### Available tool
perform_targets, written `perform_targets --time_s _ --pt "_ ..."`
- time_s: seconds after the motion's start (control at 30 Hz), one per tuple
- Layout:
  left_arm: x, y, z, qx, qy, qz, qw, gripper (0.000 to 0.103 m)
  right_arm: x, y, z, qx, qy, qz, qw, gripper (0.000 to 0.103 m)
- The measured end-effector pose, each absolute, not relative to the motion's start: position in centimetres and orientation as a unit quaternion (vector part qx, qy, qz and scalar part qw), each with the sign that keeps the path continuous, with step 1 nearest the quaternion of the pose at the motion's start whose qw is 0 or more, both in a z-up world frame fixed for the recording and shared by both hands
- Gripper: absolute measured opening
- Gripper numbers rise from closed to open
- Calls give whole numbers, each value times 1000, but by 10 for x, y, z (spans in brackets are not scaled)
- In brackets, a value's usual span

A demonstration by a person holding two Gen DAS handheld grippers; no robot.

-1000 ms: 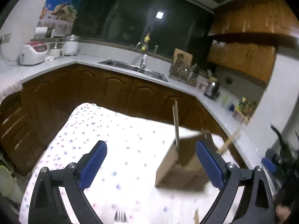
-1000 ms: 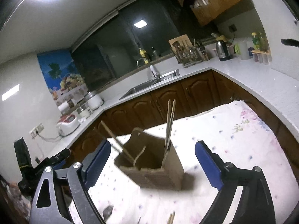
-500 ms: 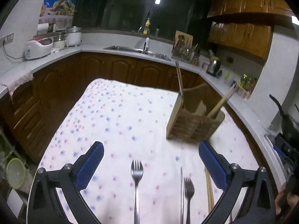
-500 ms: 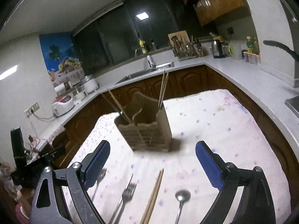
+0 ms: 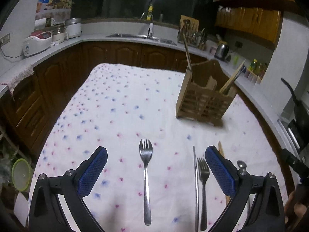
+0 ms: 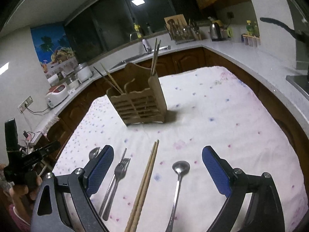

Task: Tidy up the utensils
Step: 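Move both open tools back over the remaining utensils, then close the left tool on a metal chopstick while the right tool grasps a metal spoon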

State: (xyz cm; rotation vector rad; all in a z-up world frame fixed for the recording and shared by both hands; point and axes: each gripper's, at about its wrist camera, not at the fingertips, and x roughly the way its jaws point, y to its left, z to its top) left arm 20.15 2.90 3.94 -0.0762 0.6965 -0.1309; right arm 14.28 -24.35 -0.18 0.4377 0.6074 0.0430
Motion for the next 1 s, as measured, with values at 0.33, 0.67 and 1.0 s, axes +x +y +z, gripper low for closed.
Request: perform_targets --time_s 0.33,0.67,1.0 --pt "220 13 25 -18 371 -67 926 102 154 -242 -15 204 322 20 924 94" --pt "238 -4 11 -10 391 -87 916 97 168 -241 -35 200 359 21 911 82" --pt "255 -28 -8 9 425 -136 895 64 180 -240 -63 204 407 24 890 51"
